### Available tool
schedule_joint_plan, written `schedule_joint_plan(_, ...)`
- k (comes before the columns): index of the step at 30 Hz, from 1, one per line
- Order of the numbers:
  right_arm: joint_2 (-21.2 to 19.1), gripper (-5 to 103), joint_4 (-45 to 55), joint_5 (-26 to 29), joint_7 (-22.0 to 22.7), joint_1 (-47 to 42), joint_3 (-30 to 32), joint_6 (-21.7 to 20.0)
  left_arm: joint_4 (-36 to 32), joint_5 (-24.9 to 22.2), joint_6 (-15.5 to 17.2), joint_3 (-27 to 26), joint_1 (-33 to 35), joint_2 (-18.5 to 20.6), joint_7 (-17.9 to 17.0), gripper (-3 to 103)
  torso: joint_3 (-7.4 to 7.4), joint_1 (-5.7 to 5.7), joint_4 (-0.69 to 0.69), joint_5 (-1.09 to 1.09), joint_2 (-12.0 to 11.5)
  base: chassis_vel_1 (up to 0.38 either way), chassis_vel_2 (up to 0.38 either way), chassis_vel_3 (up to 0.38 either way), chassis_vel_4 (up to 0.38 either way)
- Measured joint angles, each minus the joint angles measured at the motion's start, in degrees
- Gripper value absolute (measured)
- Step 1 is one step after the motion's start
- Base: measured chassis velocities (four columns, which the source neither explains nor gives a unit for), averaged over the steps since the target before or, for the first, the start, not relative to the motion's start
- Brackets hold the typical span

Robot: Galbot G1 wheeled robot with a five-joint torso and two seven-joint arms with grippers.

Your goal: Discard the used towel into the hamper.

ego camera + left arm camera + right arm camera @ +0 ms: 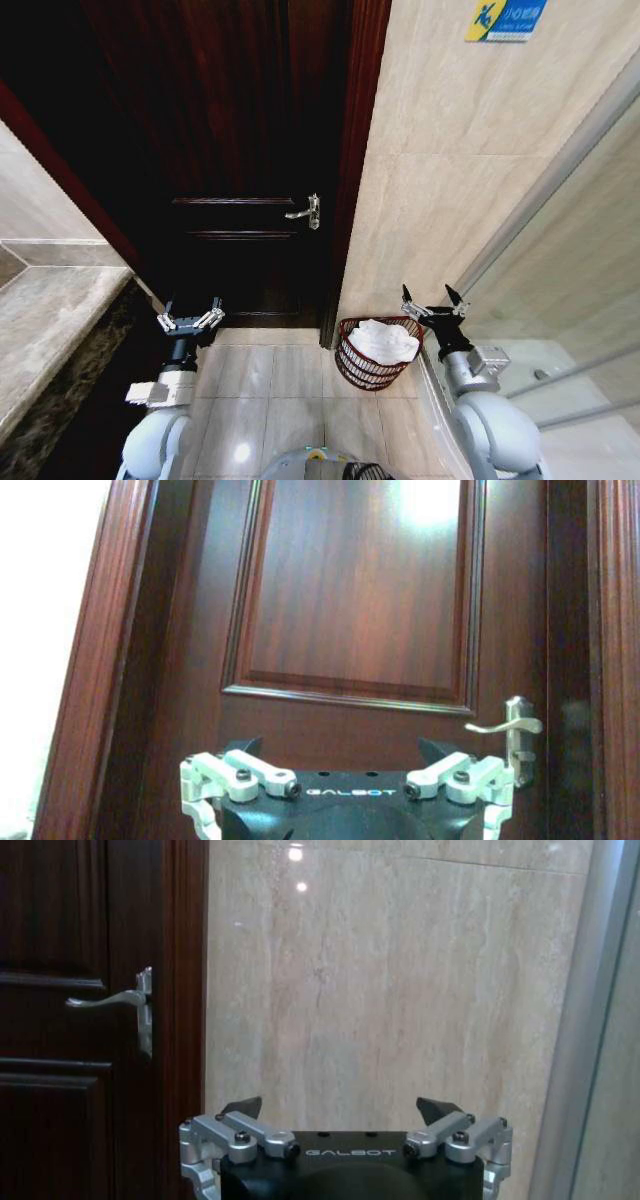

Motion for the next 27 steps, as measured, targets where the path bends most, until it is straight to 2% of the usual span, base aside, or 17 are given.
schedule_joint_plan(27, 0.51, 100, 0.49, -0.79, -0.76, -1.60, 0.05, 0.96, -0.53, 0.07, 0.04, -0.18, 0.34, -0.24, -0.03, 100, 0.00, 0.00, 0.00, 0.00, -0.01, 0.036, -0.037, -0.033, 0.039)
